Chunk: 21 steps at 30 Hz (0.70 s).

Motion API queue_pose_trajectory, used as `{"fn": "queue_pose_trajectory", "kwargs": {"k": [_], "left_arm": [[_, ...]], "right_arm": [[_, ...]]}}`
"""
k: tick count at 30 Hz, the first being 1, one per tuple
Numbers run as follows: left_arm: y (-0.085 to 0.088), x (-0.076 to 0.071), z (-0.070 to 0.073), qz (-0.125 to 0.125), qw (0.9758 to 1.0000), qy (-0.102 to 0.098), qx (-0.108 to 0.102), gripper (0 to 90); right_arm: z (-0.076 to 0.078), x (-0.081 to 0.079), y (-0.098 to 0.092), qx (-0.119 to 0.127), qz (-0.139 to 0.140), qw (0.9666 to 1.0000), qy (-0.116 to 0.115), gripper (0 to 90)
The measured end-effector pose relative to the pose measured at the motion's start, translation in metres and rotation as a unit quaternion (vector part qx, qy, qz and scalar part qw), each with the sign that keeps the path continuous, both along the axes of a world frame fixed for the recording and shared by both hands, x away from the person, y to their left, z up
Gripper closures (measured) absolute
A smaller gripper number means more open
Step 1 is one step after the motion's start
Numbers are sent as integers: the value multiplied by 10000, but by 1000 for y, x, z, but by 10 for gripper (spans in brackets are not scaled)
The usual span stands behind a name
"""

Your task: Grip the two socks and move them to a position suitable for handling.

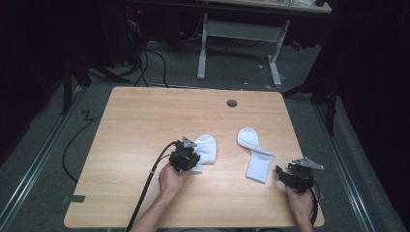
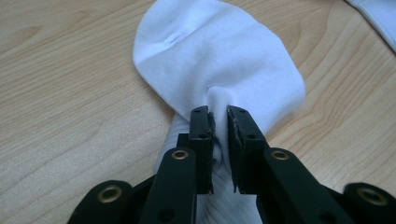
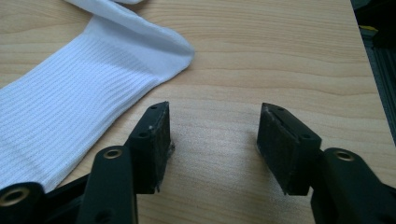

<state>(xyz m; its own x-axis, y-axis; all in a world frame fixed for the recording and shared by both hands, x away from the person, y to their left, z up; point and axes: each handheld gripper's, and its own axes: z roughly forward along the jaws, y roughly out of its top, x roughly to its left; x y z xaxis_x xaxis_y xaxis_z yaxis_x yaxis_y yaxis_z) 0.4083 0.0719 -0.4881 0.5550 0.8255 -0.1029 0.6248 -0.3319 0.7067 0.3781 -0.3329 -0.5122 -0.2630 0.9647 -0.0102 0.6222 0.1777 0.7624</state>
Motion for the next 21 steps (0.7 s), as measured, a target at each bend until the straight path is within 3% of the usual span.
{"fn": "queue_pose_trajectory", "kwargs": {"k": [6,11,15,16,21], "left_arm": [[0,-1,0,-4,9999,3,115,766],[3,-3,3,18,10000,20,-26,690],[8,-4,9,62,9999,-63,-124,637],[10,-4,10,82,9998,-70,-153,621],[16,-1,15,195,9996,-117,-180,579]], "right_arm": [[0,0,1,23,20,10000,-6,496],[3,2,1,-42,-40,10000,78,586],[12,-1,5,54,195,9998,-83,621],[18,-4,11,147,359,9990,-213,639],[28,-8,30,212,739,9963,-374,663]]}}
